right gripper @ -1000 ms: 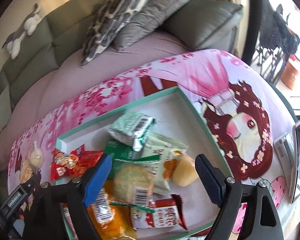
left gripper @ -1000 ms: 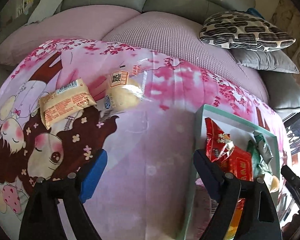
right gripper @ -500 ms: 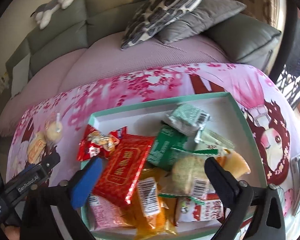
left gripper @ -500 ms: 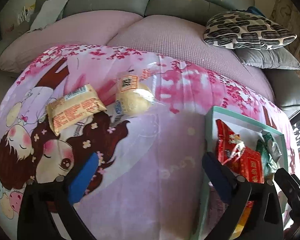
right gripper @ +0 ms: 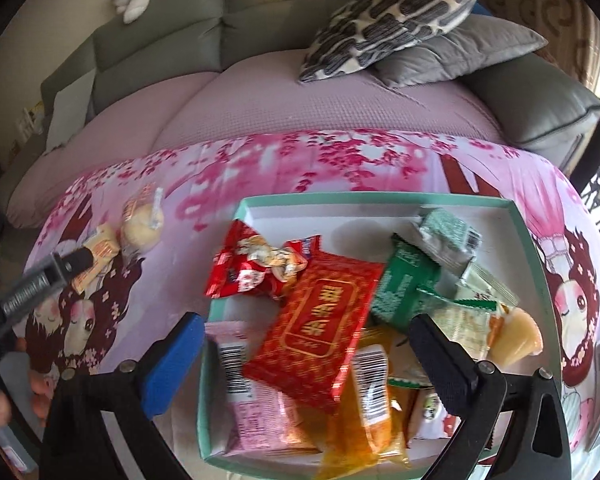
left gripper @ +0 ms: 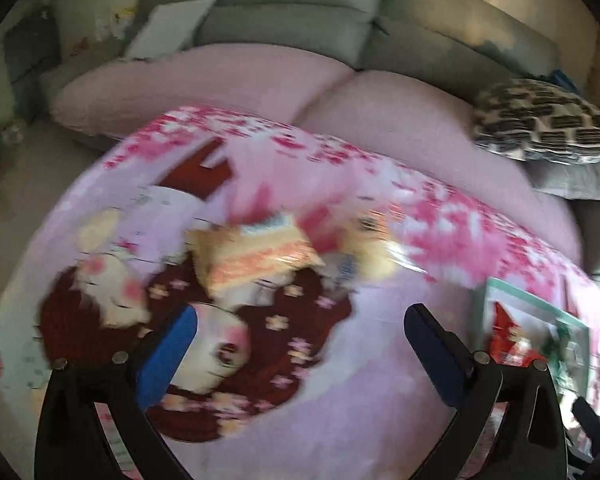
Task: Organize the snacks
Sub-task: 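Move both tools back over the remaining snacks, then grasp the beige biscuit pack with the left tool while the right tool grasps the clear-wrapped bun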
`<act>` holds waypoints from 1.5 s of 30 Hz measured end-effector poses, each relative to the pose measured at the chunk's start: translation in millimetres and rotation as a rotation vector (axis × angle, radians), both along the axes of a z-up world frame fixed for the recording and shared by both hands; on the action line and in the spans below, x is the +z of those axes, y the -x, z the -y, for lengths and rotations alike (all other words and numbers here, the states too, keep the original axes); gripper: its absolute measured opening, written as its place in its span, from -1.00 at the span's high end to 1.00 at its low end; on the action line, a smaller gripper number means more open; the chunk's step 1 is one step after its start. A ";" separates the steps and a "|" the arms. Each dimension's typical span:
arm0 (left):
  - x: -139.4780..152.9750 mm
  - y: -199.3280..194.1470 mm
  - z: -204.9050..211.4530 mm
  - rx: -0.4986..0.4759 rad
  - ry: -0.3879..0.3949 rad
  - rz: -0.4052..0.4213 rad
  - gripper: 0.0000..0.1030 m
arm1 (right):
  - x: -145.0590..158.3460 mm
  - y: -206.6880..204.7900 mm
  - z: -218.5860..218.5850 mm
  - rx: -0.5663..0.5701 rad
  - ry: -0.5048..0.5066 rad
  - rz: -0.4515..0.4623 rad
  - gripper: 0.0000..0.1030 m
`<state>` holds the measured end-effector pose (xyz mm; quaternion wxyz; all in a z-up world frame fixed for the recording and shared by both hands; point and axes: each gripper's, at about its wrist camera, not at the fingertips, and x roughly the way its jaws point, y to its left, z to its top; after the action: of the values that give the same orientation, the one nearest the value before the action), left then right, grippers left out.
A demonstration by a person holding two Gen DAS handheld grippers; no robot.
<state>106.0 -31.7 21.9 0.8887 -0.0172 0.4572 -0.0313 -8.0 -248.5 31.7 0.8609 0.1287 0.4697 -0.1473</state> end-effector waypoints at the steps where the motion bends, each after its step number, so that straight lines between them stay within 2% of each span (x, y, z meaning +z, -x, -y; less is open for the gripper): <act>1: 0.9 0.1 -5.0 0.032 -0.040 0.011 -1.00 | -0.2 -1.1 -4.6 0.016 -0.002 0.000 -1.00; 3: 0.4 -0.7 -16.0 0.075 -0.070 0.011 -1.00 | -0.3 -3.1 -12.2 0.042 -0.006 0.006 -1.00; 7: -3.6 -7.4 -46.8 0.129 -0.034 -0.031 -1.00 | -1.8 -8.3 -27.8 0.089 -0.036 0.021 -1.00; 12: -10.6 -10.9 -81.2 0.200 -0.030 -0.084 -1.00 | -6.1 -17.0 -48.7 0.114 0.032 -0.015 -1.00; 14: -12.5 -11.2 -90.7 0.208 -0.013 -0.088 -1.00 | -5.6 -17.4 -53.2 0.129 0.020 0.000 -1.00; 18: -14.7 -15.4 -105.5 0.187 0.023 -0.087 -1.00 | -4.0 -19.0 -64.0 0.165 -0.026 0.039 -1.00; 24: -15.7 -24.7 -114.5 0.155 0.014 -0.050 -1.00 | -5.2 -27.1 -79.9 0.187 -0.013 0.045 -1.00; 26: -14.8 -30.4 -116.4 0.140 0.046 -0.032 -1.00 | -5.8 -34.7 -83.9 0.198 -0.025 0.041 -1.00; 31: -20.6 -45.5 -122.1 0.143 0.186 -0.023 -1.00 | -3.0 -60.5 -94.3 0.208 -0.018 0.054 -1.00; 38: -32.0 -58.6 -114.5 0.164 0.166 -0.038 -1.00 | -1.8 -93.5 -111.1 0.240 0.043 0.054 -1.00; 45: -34.5 -71.8 -108.2 0.137 0.173 -0.049 -1.00 | -11.7 -114.3 -113.2 0.243 0.019 0.046 -1.00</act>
<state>177.8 76.5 -12.6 0.8725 -0.1258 0.4720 -0.0095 106.3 -135.3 20.0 0.8842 0.0659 0.4604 -0.0433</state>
